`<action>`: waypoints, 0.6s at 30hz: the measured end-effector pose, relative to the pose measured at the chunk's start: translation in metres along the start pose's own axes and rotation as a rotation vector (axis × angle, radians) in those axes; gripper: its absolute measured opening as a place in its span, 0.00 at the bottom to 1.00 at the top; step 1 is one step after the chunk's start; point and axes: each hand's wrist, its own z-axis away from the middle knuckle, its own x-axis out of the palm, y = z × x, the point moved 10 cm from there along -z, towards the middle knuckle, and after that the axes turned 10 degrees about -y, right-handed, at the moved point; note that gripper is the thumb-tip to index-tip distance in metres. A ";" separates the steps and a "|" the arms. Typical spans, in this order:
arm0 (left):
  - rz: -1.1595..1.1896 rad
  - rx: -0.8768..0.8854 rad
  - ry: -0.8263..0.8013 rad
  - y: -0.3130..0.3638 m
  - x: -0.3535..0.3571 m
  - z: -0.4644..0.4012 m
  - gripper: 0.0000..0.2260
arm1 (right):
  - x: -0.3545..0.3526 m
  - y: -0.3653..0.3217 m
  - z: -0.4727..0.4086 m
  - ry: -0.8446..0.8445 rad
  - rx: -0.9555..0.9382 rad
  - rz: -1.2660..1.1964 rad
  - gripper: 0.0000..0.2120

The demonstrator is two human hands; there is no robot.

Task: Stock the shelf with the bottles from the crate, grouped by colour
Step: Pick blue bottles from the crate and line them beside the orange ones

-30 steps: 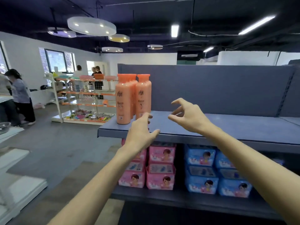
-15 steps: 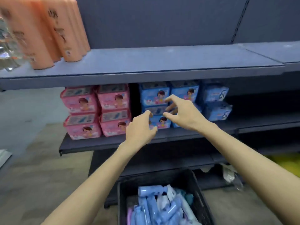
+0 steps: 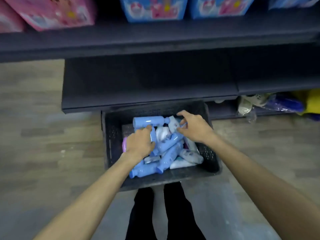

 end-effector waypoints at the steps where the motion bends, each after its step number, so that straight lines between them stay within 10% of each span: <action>1: -0.006 -0.016 -0.020 -0.006 0.017 -0.011 0.21 | 0.017 0.015 -0.010 -0.037 0.016 0.024 0.26; 18: 0.121 -0.192 -0.195 -0.077 0.194 -0.095 0.15 | 0.223 0.069 -0.184 -0.554 -0.165 0.703 0.25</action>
